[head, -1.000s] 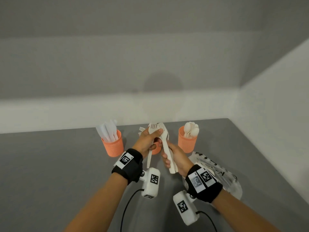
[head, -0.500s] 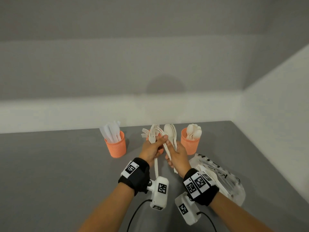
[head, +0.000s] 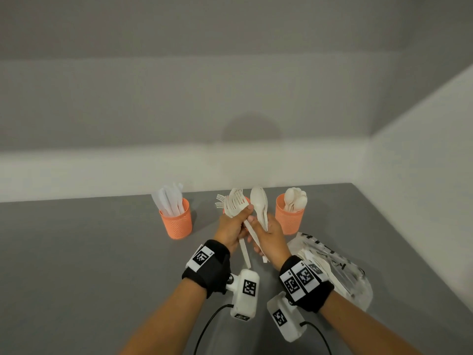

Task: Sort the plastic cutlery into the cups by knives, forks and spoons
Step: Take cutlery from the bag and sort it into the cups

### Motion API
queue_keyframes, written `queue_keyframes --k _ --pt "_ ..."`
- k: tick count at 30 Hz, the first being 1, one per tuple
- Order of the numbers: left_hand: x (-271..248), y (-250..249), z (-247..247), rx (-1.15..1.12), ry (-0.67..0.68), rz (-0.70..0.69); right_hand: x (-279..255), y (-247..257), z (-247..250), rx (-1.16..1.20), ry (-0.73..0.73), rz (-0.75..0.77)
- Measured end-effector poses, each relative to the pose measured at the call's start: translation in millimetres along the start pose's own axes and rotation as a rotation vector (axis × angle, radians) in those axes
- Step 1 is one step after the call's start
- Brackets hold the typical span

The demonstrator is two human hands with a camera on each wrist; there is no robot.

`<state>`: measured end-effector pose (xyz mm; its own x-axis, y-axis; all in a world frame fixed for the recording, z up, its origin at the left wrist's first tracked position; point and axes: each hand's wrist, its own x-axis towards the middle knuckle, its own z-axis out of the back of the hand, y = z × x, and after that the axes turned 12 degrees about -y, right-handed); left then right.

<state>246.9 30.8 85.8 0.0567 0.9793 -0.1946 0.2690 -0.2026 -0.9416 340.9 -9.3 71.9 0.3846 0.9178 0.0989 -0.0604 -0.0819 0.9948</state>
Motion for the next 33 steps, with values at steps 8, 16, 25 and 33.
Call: queue_keyframes --k 8,16,25,33 --pt "13.8 7.1 0.6 -0.059 -0.156 0.055 14.6 -10.9 25.1 -0.099 0.015 -0.110" --pt "25.0 14.1 -12.8 0.070 0.085 -0.032 28.2 -3.0 46.0 -0.004 0.315 -0.323" --pt "44.3 -1.3 -60.5 0.233 -0.105 -0.380 81.5 31.9 51.4 -0.068 0.297 -0.186" --pt "90.3 -29.0 -49.2 0.167 -0.301 -0.327 154.2 37.0 69.4 0.322 -0.234 -0.138"
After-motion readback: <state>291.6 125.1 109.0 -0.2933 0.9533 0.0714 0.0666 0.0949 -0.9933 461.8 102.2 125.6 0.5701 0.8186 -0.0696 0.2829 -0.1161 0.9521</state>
